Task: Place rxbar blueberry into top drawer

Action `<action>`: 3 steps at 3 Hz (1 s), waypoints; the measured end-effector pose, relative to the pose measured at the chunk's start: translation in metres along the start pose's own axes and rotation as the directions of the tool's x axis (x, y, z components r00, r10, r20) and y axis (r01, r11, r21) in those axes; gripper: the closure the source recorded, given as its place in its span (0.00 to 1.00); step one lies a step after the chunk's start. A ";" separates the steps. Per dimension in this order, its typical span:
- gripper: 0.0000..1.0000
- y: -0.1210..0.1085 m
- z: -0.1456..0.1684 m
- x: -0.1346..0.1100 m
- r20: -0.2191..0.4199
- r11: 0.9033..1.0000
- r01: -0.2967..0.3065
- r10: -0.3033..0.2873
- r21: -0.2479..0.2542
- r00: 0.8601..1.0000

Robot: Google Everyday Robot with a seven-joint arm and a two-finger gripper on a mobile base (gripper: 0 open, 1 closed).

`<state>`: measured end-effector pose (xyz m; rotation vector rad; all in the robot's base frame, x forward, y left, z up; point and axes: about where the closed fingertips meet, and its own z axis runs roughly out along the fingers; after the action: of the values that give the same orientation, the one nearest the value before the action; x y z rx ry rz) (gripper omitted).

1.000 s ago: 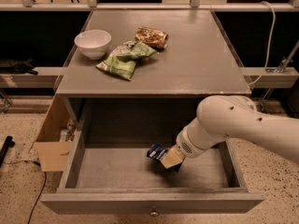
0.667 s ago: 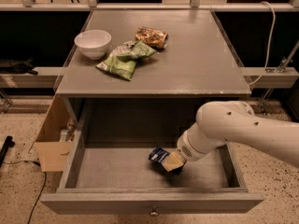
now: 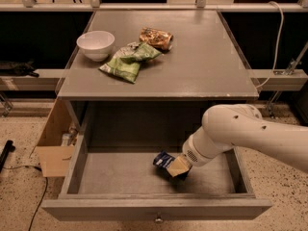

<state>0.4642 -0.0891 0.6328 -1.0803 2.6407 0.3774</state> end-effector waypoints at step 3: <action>0.06 0.000 0.000 0.000 0.000 1.000 0.000 0.000 0.000 1.000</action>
Offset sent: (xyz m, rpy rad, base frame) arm 0.0000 0.0000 0.0000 0.0000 0.0000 0.0000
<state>0.4642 -0.0891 0.6328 -1.0804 2.6407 0.3773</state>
